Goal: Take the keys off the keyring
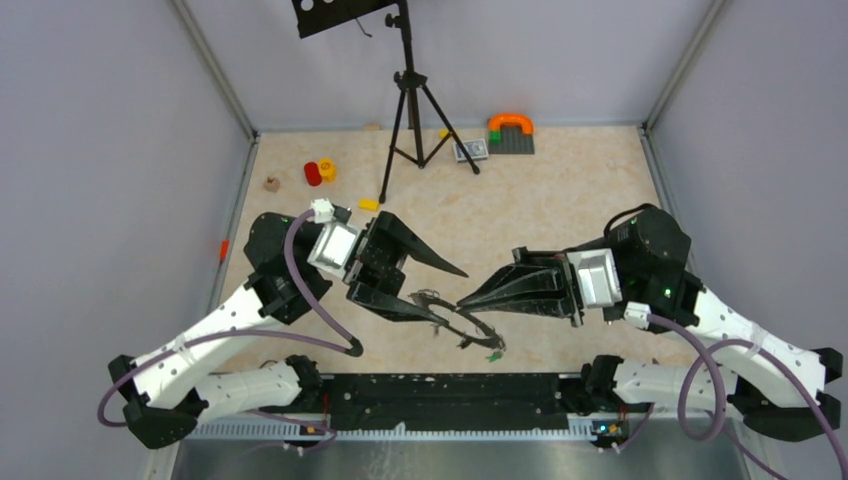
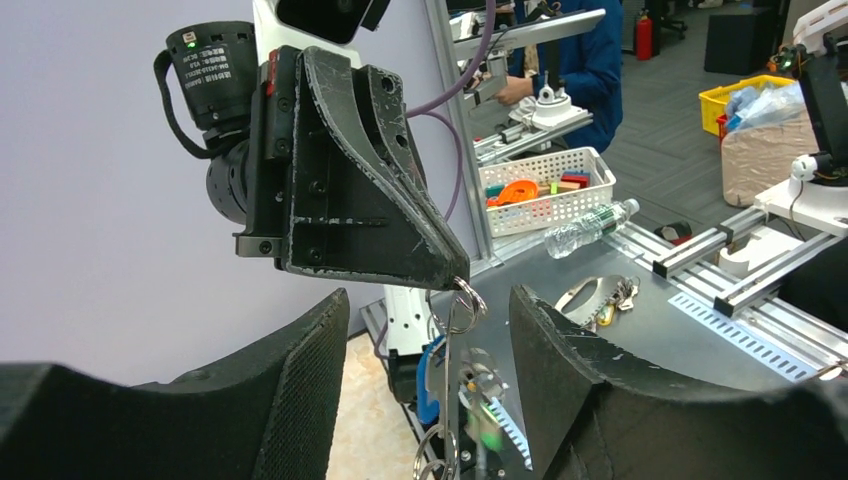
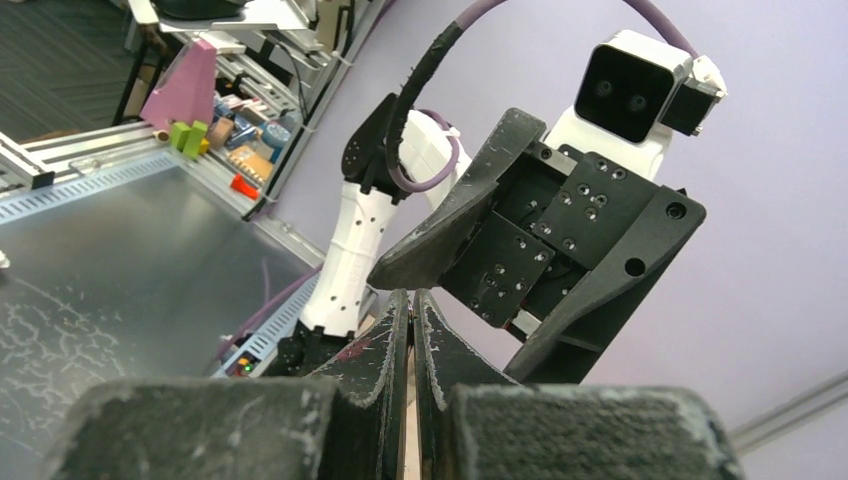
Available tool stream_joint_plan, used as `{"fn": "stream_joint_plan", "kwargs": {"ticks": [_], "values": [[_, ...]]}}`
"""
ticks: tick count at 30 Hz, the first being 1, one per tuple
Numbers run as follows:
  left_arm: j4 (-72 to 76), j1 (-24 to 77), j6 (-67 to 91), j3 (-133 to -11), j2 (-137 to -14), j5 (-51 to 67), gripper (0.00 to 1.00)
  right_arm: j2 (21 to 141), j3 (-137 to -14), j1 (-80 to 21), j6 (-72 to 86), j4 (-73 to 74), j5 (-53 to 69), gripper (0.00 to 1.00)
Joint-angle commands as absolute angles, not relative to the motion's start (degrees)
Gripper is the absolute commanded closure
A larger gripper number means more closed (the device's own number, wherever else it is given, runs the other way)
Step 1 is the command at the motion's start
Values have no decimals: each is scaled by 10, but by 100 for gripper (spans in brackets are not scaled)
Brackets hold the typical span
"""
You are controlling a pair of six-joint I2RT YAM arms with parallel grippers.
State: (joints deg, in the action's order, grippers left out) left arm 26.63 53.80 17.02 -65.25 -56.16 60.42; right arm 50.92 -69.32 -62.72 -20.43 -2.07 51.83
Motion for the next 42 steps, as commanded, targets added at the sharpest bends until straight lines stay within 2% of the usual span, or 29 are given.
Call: {"fn": "stream_joint_plan", "kwargs": {"ticks": [1, 6, 9, 16, 21, 33, 36, 42], "values": [[289, 542, 182, -648, -564, 613, 38, 498, -699, -625, -221, -66, 498, 100], [290, 543, 180, -641, -563, 611, 31, 489, -689, -625, -217, -89, 483, 100], [289, 543, 178, -640, -565, 610, 32, 487, -683, -624, -211, -108, 472, 100], [286, 544, 177, -640, -570, 610, 45, 485, -676, -625, -206, -126, 468, 100], [287, 544, 178, -642, -575, 608, 47, 486, -669, -625, -205, -133, 464, 100], [285, 545, 179, -644, -579, 610, 64, 486, -662, -624, -203, -142, 455, 100], [285, 545, 176, -645, -581, 621, 72, 483, -661, -625, -201, -143, 454, 100], [280, 545, 157, -645, -580, 621, 96, 482, -658, -625, -196, -139, 457, 100]]}}
